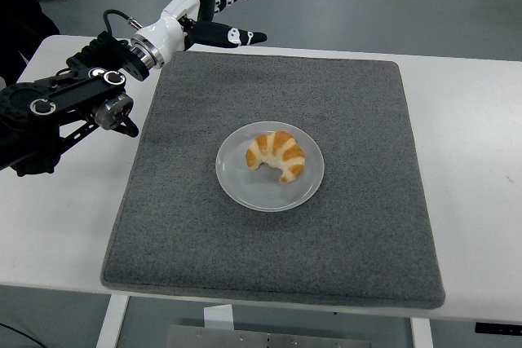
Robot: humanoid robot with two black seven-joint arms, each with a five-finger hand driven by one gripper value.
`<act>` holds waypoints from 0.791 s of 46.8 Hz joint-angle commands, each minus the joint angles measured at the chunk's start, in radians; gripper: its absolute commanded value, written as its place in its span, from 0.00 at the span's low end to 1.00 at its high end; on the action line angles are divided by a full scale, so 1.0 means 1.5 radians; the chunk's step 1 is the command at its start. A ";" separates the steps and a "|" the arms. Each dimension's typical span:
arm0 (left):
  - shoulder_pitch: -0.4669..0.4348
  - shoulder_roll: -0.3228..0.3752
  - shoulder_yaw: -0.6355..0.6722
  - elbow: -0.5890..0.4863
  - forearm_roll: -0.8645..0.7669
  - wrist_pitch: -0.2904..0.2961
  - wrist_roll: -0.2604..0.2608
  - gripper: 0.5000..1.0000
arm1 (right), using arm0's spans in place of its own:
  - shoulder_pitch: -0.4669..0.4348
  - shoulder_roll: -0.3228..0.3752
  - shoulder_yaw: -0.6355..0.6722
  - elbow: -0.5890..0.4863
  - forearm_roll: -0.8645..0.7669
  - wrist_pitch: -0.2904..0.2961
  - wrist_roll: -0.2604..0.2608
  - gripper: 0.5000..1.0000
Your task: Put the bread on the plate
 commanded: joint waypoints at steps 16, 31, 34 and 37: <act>-0.028 -0.005 -0.035 0.161 -0.214 -0.093 0.007 0.98 | 0.000 0.000 0.000 0.001 0.001 0.000 0.000 0.90; 0.008 -0.014 -0.037 0.174 -0.285 -0.114 0.006 0.98 | 0.000 0.000 0.000 0.001 0.001 0.000 0.000 0.90; 0.018 -0.031 -0.038 0.175 -0.286 -0.114 0.006 0.98 | 0.000 0.000 0.000 0.001 0.001 0.000 0.000 0.91; 0.030 -0.035 -0.041 0.175 -0.286 -0.116 0.005 0.98 | 0.000 0.000 0.000 0.000 0.001 0.000 0.000 0.90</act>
